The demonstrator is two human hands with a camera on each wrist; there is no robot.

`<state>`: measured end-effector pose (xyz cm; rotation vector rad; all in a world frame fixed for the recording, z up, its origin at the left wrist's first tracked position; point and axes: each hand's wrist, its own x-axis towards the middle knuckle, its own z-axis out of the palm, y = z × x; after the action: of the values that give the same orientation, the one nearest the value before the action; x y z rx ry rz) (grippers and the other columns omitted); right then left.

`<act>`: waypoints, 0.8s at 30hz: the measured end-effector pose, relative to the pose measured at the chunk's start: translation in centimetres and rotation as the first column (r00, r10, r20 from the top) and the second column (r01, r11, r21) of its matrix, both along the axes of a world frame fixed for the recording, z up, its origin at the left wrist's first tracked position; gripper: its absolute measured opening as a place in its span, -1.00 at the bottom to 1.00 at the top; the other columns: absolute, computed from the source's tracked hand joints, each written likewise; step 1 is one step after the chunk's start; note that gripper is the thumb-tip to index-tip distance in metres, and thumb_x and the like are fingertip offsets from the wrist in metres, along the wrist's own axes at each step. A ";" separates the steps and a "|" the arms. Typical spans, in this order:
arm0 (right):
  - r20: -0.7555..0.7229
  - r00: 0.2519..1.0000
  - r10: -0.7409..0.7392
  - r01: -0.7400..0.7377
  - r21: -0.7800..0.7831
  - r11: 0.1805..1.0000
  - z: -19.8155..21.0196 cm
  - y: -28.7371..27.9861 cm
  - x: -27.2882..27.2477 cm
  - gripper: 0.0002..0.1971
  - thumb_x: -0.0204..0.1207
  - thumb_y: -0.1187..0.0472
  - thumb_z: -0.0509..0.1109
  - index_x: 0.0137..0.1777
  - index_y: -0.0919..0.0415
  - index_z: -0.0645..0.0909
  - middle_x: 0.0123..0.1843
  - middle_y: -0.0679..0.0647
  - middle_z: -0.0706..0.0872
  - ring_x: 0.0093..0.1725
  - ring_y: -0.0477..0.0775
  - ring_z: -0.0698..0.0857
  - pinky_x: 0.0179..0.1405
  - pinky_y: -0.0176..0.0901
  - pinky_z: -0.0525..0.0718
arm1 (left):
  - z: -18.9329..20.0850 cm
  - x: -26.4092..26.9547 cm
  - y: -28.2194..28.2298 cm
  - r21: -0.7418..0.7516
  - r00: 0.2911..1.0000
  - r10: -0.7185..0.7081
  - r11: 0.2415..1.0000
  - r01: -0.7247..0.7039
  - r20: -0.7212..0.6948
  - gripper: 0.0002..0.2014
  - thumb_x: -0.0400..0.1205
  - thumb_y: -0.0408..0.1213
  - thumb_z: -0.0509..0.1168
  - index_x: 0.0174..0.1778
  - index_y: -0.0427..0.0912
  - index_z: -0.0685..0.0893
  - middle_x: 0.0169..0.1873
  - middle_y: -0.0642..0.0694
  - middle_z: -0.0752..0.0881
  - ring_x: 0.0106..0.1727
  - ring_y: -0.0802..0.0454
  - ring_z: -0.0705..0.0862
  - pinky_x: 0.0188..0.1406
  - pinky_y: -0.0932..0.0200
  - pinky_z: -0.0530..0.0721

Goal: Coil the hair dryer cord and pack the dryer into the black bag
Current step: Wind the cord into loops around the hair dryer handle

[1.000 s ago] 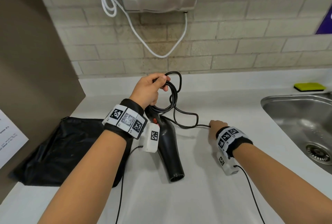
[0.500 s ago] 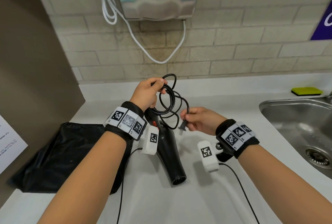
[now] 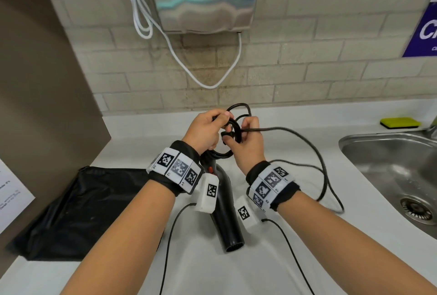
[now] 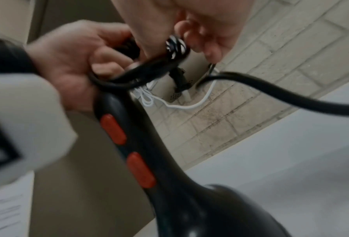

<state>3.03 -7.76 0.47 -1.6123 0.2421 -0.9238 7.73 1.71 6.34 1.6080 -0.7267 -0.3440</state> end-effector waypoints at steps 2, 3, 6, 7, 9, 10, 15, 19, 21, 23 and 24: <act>-0.012 0.999 -0.039 0.038 -0.041 0.998 -0.5 -0.3 0.6 -0.51 0.31 0.51 0.40 -0.21 -0.09 0.24 -0.22 0.11 0.41 -0.30 0.00 0.45 -0.32 -0.31 0.50 | 0.0 -0.2 0.0 0.000 1.000 -0.007 1.000 0.007 0.001 -0.79 0.73 -0.28 0.10 -0.13 -0.09 0.62 -0.42 -0.08 0.55 -0.77 0.19 0.23 -0.77 0.38 0.20; -0.043 0.998 -0.043 0.041 -0.054 0.998 -0.6 -0.3 0.7 -0.54 0.35 0.51 0.36 -0.16 -0.06 0.25 -0.19 0.10 0.42 -0.28 0.01 0.44 -0.35 -0.40 0.48 | 0.0 -0.2 0.0 -0.001 1.000 -0.007 1.000 0.007 0.001 -0.79 0.73 -0.29 0.10 -0.13 -0.09 0.62 -0.42 -0.08 0.55 -0.77 0.19 0.22 -0.77 0.38 0.20; -0.079 0.995 0.059 -0.064 -0.062 0.996 -0.5 -0.2 0.6 -0.60 0.41 0.57 0.20 0.06 0.07 0.34 -0.19 -0.06 0.54 -0.28 -0.09 0.54 -0.38 -0.53 0.51 | 0.0 -0.2 0.0 -0.002 1.000 -0.010 1.000 0.010 -0.003 -0.79 0.73 -0.29 0.10 -0.12 -0.09 0.63 -0.43 -0.08 0.55 -0.77 0.18 0.22 -0.76 0.36 0.19; -0.079 0.992 0.100 -0.104 -0.054 0.993 -0.5 -0.2 0.6 -0.59 0.43 0.58 0.16 0.11 0.09 0.37 -0.20 -0.07 0.58 -0.26 -0.13 0.58 -0.33 -0.52 0.54 | 0.0 -0.1 0.1 0.000 1.000 -0.007 1.000 0.007 -0.005 -0.79 0.73 -0.28 0.11 -0.13 -0.07 0.64 -0.43 -0.09 0.55 -0.77 0.19 0.22 -0.75 0.35 0.19; -0.086 0.984 0.156 -0.161 -0.050 0.986 -0.6 -0.3 0.6 -0.63 0.51 0.52 0.15 0.18 0.09 0.38 -0.25 -0.05 0.60 -0.22 -0.12 0.62 -0.22 -0.42 0.59 | -0.1 -0.1 0.2 0.000 1.000 0.000 1.000 0.000 -0.004 -0.78 0.73 -0.27 0.11 -0.12 -0.07 0.64 -0.42 -0.08 0.56 -0.77 0.19 0.23 -0.75 0.35 0.19; -0.113 0.980 0.164 -0.174 -0.080 0.982 -0.7 -0.4 0.5 -0.70 0.55 0.44 0.16 0.18 0.08 0.37 -0.27 -0.03 0.59 -0.24 -0.08 0.61 -0.20 -0.35 0.58 | -0.2 0.0 0.4 -0.007 1.000 0.003 1.000 -0.003 -0.004 -0.79 0.73 -0.27 0.11 -0.10 -0.09 0.64 -0.42 -0.08 0.57 -0.76 0.19 0.24 -0.75 0.35 0.20; -0.367 0.870 0.331 -0.406 -0.150 0.901 -3.2 -1.0 -0.8 -0.70 0.65 0.00 -0.06 -0.11 0.13 0.43 -0.41 -0.07 0.41 -0.40 -0.17 0.42 -0.33 -0.44 0.40 | -0.3 0.6 1.0 -0.068 0.997 0.061 0.996 -0.064 -0.047 -0.79 0.74 -0.26 0.09 -0.06 -0.13 0.63 -0.41 -0.05 0.57 -0.77 0.18 0.22 -0.76 0.36 0.17; -0.645 0.751 0.141 -0.492 -0.405 0.771 -4.7 -1.7 -1.1 -0.67 0.69 0.14 -0.02 -0.10 0.27 0.51 -0.25 0.12 0.61 -0.15 0.15 0.58 -0.05 -0.07 0.52 | -0.5 0.8 1.2 -0.074 0.994 0.093 0.993 -0.097 -0.049 -0.79 0.74 -0.25 0.08 -0.04 -0.09 0.63 -0.42 -0.02 0.57 -0.77 0.18 0.21 -0.75 0.35 0.16; -0.734 0.677 -0.040 -0.485 -0.487 0.726 -5.1 -2.3 -0.8 -0.71 0.69 0.13 -0.01 -0.06 0.21 0.52 -0.04 0.23 0.69 0.02 0.23 0.63 0.11 -0.02 0.50 | -0.5 0.9 1.4 -0.084 0.992 0.112 0.990 -0.117 -0.055 -0.78 0.74 -0.25 0.07 -0.04 -0.09 0.63 -0.41 -0.02 0.56 -0.78 0.19 0.20 -0.75 0.34 0.17; -0.804 0.506 -0.313 -0.541 -0.579 0.610 -6.0 -3.7 -0.9 -0.71 0.67 0.13 -0.01 0.06 0.12 0.55 0.11 0.14 0.70 0.18 0.17 0.62 0.38 0.09 0.34 | -0.5 1.2 1.7 -0.102 0.989 0.129 0.986 -0.135 -0.068 -0.78 0.75 -0.25 0.06 -0.02 -0.12 0.63 -0.39 -0.04 0.56 -0.78 0.19 0.20 -0.76 0.35 0.19; -0.811 0.393 -0.434 -0.607 -0.583 0.540 -6.4 -4.6 -1.3 -0.72 0.66 0.15 0.01 0.10 0.10 0.56 0.15 0.09 0.70 0.23 0.14 0.61 0.49 0.19 0.19 | -0.5 1.3 1.9 -0.112 0.987 0.140 0.983 -0.148 -0.073 -0.78 0.75 -0.25 0.06 0.00 -0.14 0.63 -0.38 -0.05 0.55 -0.78 0.20 0.20 -0.77 0.36 0.20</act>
<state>1.75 -12.32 -5.95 -2.9975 0.4977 0.2901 9.03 3.65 5.81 1.5213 -0.5670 -0.2424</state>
